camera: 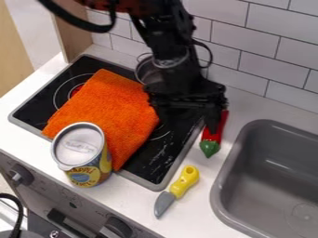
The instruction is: Put the red chili pepper into the silver pot at the top of the stove
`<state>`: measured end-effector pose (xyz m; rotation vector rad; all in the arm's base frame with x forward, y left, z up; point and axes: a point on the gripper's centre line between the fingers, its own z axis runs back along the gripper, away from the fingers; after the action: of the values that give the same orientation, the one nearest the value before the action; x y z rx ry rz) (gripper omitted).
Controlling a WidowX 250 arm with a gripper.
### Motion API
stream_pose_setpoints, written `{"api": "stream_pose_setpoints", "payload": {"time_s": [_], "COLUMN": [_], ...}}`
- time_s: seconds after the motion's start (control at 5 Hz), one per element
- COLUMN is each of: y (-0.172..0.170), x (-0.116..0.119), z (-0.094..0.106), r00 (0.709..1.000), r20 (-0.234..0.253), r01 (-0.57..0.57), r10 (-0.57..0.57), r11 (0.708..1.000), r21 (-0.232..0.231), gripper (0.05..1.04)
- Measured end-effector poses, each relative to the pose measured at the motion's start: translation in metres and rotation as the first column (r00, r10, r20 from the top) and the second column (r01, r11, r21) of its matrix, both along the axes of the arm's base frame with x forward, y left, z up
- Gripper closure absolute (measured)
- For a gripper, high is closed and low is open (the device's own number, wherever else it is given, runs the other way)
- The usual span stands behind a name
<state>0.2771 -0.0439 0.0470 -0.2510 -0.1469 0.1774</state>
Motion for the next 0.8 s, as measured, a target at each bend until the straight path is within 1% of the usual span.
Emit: {"api": "stream_pose_setpoints", "payload": {"time_s": [0.2, 0.4, 0.6, 0.8], "y": [-0.007, -0.013, -0.017, -0.024], "x": [0.007, 0.015, 0.016, 0.023], "z": [-0.019, -0.03, -0.034, -0.039], "r00": [1.0, 0.999, 0.998, 0.996], "r20": [0.009, 0.012, 0.009, 0.016], "r01": [-0.011, -0.042, -0.065, -0.093], "r10": [0.011, 0.042, 0.065, 0.092], "r11": [1.0, 0.999, 0.998, 0.995], "r21": [0.012, 0.019, 0.025, 0.043], "gripper": [0.085, 0.084, 0.085, 0.085]}}
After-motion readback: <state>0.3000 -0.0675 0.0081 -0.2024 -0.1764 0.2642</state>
